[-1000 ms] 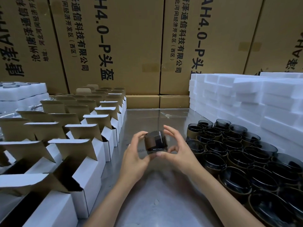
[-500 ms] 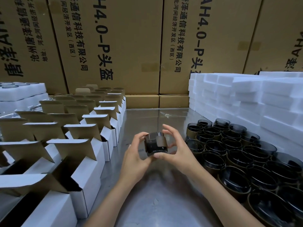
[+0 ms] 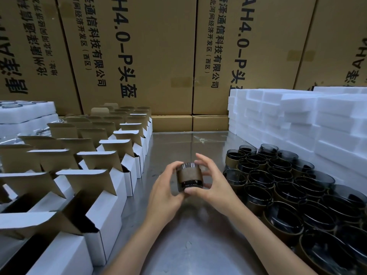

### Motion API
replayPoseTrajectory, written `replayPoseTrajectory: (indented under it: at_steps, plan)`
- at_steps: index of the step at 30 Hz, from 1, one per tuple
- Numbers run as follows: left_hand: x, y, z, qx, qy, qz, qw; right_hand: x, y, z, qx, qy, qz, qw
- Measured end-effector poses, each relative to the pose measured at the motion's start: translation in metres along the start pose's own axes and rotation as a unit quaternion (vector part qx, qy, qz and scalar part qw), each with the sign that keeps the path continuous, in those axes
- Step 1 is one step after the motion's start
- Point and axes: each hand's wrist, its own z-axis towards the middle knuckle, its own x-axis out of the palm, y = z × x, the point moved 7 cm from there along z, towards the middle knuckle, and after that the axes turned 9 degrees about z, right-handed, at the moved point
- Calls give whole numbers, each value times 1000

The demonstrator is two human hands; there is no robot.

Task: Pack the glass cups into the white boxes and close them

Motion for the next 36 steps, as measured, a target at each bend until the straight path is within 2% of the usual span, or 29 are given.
replayPoseTrajectory:
  at_steps: [3,6,12,17,20,26,30,36]
  plan:
    - [1,12,0,-55,9,-74,996,0,-7,2,24,20,55,998]
    - [5,15,-1,-70,25,-88,993,0,-10,3,21,14,93,995]
    - [4,0,-1,-17,33,-42,998,-11,-4,4,-21,-47,37,998]
    - [11,-1,-1,-70,73,-189,977,-5,1,-2,-54,-42,-10,998]
    - [14,4,-2,-89,63,-221,969,1,2,-4,-63,-31,-34,997]
    - [19,19,-2,-104,87,-219,966,6,-6,-3,-50,7,-33,998]
    - [28,21,-2,-77,126,-163,976,2,-17,-2,-39,-1,-99,994]
    - [33,28,-1,-86,140,-85,983,-1,-29,0,-16,20,-136,990]
